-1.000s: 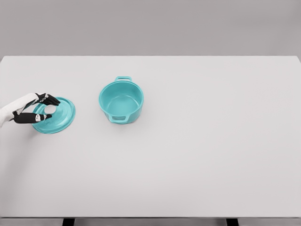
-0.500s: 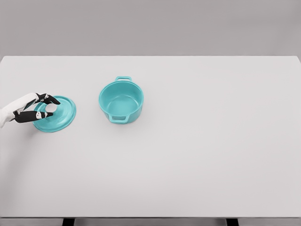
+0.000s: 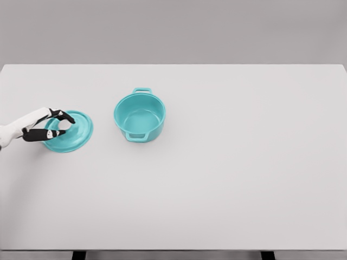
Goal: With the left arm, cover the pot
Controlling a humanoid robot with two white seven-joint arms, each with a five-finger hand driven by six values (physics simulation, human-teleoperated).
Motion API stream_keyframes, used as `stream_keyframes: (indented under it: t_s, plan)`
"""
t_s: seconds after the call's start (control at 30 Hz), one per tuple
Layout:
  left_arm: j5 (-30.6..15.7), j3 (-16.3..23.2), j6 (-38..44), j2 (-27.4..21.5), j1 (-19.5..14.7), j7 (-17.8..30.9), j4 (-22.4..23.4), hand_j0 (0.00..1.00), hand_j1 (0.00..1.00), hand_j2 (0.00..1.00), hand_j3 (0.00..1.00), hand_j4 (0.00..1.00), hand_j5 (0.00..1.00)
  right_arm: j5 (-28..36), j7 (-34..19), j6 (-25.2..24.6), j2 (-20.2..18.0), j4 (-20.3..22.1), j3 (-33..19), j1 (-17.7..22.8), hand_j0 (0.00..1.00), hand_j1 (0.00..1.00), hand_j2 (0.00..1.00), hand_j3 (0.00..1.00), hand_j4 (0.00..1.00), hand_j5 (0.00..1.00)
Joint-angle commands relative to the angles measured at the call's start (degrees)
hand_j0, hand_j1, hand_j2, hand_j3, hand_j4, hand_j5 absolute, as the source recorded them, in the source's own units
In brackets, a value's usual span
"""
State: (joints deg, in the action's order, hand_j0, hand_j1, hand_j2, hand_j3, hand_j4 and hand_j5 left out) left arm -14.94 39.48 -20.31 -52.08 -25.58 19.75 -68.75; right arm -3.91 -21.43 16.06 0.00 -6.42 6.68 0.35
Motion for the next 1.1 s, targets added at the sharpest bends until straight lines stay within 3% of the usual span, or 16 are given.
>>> stream_keyframes:
  t_s: [0.0, 0.73, 1.07]
  plan:
    - [1.0, 0.2, -0.2, 0.0, 0.0, 0.5, -1.2, 0.55, 0.55, 0.55, 0.55, 0.55, 0.55, 0.0, 0.0, 0.0, 0.0, 0.0, 0.0, 0.1, 1.00, 1.00, 1.00, 1.00, 1.00, 1.00]
    - [1.0, -0.5, 0.4, -0.7, -4.0, 2.0, -5.3, 0.55, 0.55, 0.55, 0.55, 0.55, 0.55, 0.0, 0.0, 0.0, 0.0, 0.0, 0.0, 0.0, 1.00, 1.00, 1.00, 1.00, 1.00, 1.00]
    - [1.8, -1.4, 0.4, -0.7, -4.1, 1.9, -7.9, 0.54, 0.54, 0.54, 0.54, 0.54, 0.54, 0.0, 0.0, 0.0, 0.0, 0.0, 0.0, 0.1, 1.00, 1.00, 1.00, 1.00, 1.00, 1.00]
